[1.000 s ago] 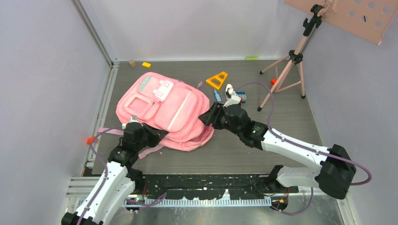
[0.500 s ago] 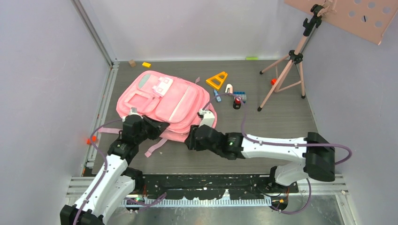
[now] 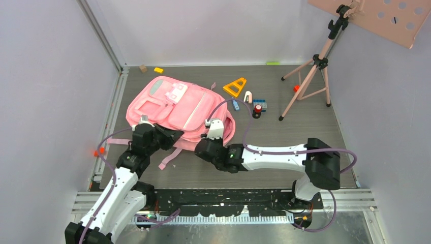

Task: Pack the student bag
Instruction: Zip the student bag at the center of the board.

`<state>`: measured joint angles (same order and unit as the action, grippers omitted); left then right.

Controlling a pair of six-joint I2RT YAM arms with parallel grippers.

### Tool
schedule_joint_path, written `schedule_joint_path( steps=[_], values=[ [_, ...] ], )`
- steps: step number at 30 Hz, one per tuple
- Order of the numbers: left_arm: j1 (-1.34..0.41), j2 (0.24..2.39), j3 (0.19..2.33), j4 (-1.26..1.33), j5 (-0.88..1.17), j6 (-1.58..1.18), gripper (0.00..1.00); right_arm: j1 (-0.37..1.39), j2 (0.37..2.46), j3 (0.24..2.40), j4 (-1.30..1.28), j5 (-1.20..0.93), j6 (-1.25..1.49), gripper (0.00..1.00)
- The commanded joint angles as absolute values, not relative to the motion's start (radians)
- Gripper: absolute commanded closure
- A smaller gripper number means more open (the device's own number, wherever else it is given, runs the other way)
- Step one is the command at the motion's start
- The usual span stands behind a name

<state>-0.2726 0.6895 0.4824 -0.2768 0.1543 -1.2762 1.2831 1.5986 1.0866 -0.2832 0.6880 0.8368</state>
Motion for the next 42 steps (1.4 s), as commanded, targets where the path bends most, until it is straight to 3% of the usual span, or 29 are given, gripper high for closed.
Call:
schedule_joint_path(
  steps=[1, 24, 32, 37, 42],
  values=[
    [-0.266, 0.686, 0.566, -0.037, 0.136, -1.282, 1.00, 1.291, 1.625, 1.134, -0.261, 0.780, 0.801, 0.61],
    [-0.266, 0.690, 0.550, -0.031, 0.132, -1.279, 1.00, 1.285, 1.728, 1.188, -0.231, 0.872, 0.791, 0.55],
    [-0.267, 0.684, 0.555, -0.047, 0.124, -1.269, 1.00, 1.270, 1.717, 1.179, -0.211, 0.877, 0.791, 0.78],
    [-0.266, 0.684, 0.570, -0.078, 0.108, -1.234, 1.00, 1.270, 1.697, 1.156, -0.184, 0.847, 0.765, 0.98],
    [-0.265, 0.686, 0.607, -0.148, 0.084, -1.151, 1.00, 1.269, 1.646, 1.119, -0.199, 0.860, 0.767, 1.00]
  ],
)
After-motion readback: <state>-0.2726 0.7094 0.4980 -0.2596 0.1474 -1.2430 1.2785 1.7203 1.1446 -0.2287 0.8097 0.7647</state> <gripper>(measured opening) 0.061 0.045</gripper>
